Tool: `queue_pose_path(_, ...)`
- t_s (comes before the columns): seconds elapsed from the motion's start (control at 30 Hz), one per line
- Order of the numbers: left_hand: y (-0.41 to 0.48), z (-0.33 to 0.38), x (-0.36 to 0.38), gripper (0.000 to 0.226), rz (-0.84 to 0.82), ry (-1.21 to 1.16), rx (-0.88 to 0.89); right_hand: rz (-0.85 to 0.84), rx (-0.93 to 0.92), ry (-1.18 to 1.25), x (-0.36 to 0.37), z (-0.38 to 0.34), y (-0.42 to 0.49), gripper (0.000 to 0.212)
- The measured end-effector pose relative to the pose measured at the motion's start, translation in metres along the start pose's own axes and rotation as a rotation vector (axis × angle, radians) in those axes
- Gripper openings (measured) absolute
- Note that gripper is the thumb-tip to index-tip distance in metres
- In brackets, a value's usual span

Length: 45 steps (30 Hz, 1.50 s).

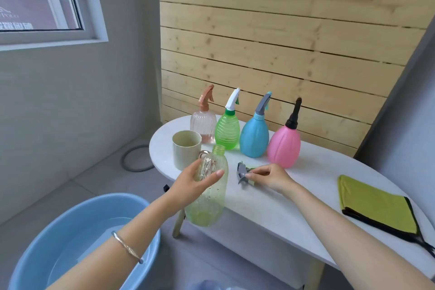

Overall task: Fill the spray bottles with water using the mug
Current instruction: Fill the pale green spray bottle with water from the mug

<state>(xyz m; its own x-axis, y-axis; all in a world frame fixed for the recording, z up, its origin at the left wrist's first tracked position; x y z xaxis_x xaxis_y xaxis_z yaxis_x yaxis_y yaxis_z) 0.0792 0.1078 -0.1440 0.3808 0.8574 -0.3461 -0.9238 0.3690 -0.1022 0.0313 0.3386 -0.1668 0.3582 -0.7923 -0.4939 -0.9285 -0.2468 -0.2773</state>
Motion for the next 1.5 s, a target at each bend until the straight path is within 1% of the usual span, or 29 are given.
queue_pose_path(0.07,-0.003,-0.003,-0.003,0.107,0.005,0.004,0.011,0.063,0.015,-0.056,-0.006,-0.002,-0.001,0.03)
queue_pose_path(0.13,-0.01,-0.004,-0.01,0.106,0.02,0.009,0.022,0.238,-0.008,-0.157,-0.021,-0.014,-0.007,0.031)
queue_pose_path(0.17,-0.01,-0.005,-0.012,0.104,0.023,0.017,0.018,0.338,-0.048,-0.195,-0.029,-0.024,-0.012,0.03)
queue_pose_path(0.2,-0.014,-0.008,-0.017,0.099,0.031,0.02,0.006,0.388,-0.109,-0.203,-0.029,-0.038,-0.014,0.028)
queue_pose_path(0.23,-0.019,-0.012,-0.022,0.095,0.04,0.022,-0.007,0.388,-0.168,-0.176,-0.022,-0.052,-0.013,0.027)
queue_pose_path(0.3,-0.029,-0.019,-0.033,0.098,0.062,0.026,-0.028,0.311,-0.215,-0.078,-0.001,-0.072,-0.001,0.026)
queue_pose_path(0.33,-0.036,-0.024,-0.041,0.102,0.079,0.024,-0.048,0.269,-0.201,-0.045,0.012,-0.077,0.009,0.027)
queue_pose_path(0.37,-0.042,-0.026,-0.048,0.102,0.098,0.025,-0.054,0.238,-0.161,-0.033,0.021,-0.076,0.017,0.03)
queue_pose_path(0.4,-0.052,-0.029,-0.06,0.093,0.128,0.023,-0.054,0.202,-0.117,-0.031,0.034,-0.076,0.027,0.033)
queue_pose_path(0.47,-0.073,-0.032,-0.083,0.064,0.176,0.034,-0.069,0.176,-0.079,0.01,0.053,-0.075,0.039,0.044)
queue_pose_path(0.5,-0.081,-0.034,-0.094,0.054,0.196,0.044,-0.078,0.191,-0.105,0.054,0.057,-0.078,0.04,0.047)
queue_pose_path(0.6,-0.116,-0.056,-0.14,0.039,0.293,0.051,-0.126,0.235,-0.27,0.128,0.081,-0.106,0.042,0.047)
queue_pose_path(0.67,-0.137,-0.08,-0.165,0.031,0.356,0.037,-0.172,0.199,-0.346,0.175,0.103,-0.128,0.046,0.045)
queue_pose_path(0.83,-0.185,-0.142,-0.213,0.03,0.447,0.036,-0.282,0.017,-0.488,0.176,0.179,-0.186,0.064,0.043)
queue_pose_path(0.93,-0.208,-0.179,-0.232,0.036,0.509,0.016,-0.338,-0.133,-0.503,0.185,0.236,-0.204,0.077,0.042)
queue_pose_path(1.0,-0.22,-0.209,-0.241,0.041,0.544,-0.011,-0.378,-0.26,-0.45,0.135,0.288,-0.194,0.096,0.041)
queue_pose_path(1.07,-0.226,-0.244,-0.245,0.046,0.558,-0.056,-0.413,-0.374,-0.367,0.017,0.343,-0.164,0.121,0.042)
queue_pose_path(1.13,-0.224,-0.277,-0.246,0.046,0.558,-0.086,-0.431,-0.425,-0.288,-0.126,0.384,-0.123,0.146,0.044)
queue_pose_path(1.2,-0.22,-0.312,-0.247,0.047,0.566,-0.127,-0.436,-0.408,-0.213,-0.261,0.412,-0.079,0.173,0.043)
queue_pose_path(1.27,-0.212,-0.341,-0.248,0.041,0.571,-0.166,-0.436,-0.366,-0.174,-0.337,0.426,-0.048,0.193,0.04)
queue_pose_path(1.4,-0.2,-0.38,-0.251,0.028,0.597,-0.198,-0.422,-0.253,-0.204,-0.427,0.438,-0.023,0.22,0.038)
queue_pose_path(1.47,-0.197,-0.397,-0.253,0.03,0.61,-0.22,-0.414,-0.237,-0.237,-0.476,0.448,-0.015,0.232,0.037)
queue_pose_path(1.5,-0.196,-0.406,-0.253,0.037,0.613,-0.238,-0.419,-0.237,-0.248,-0.491,0.457,-0.01,0.238,0.037)
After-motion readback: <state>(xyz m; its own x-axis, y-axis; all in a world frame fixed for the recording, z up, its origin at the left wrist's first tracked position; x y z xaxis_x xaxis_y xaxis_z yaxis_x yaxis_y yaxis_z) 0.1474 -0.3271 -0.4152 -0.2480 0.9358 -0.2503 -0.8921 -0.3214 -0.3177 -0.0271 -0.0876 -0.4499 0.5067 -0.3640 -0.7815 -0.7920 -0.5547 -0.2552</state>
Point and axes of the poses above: each hand's wrist, its own y-axis towards the middle knuckle, its own x-axis out of the palm, z = x × y, the point moved 10 cm from there along y, towards the middle knuckle, and after that the axes turned 13 degrees about -z, right-handed, at the moved point
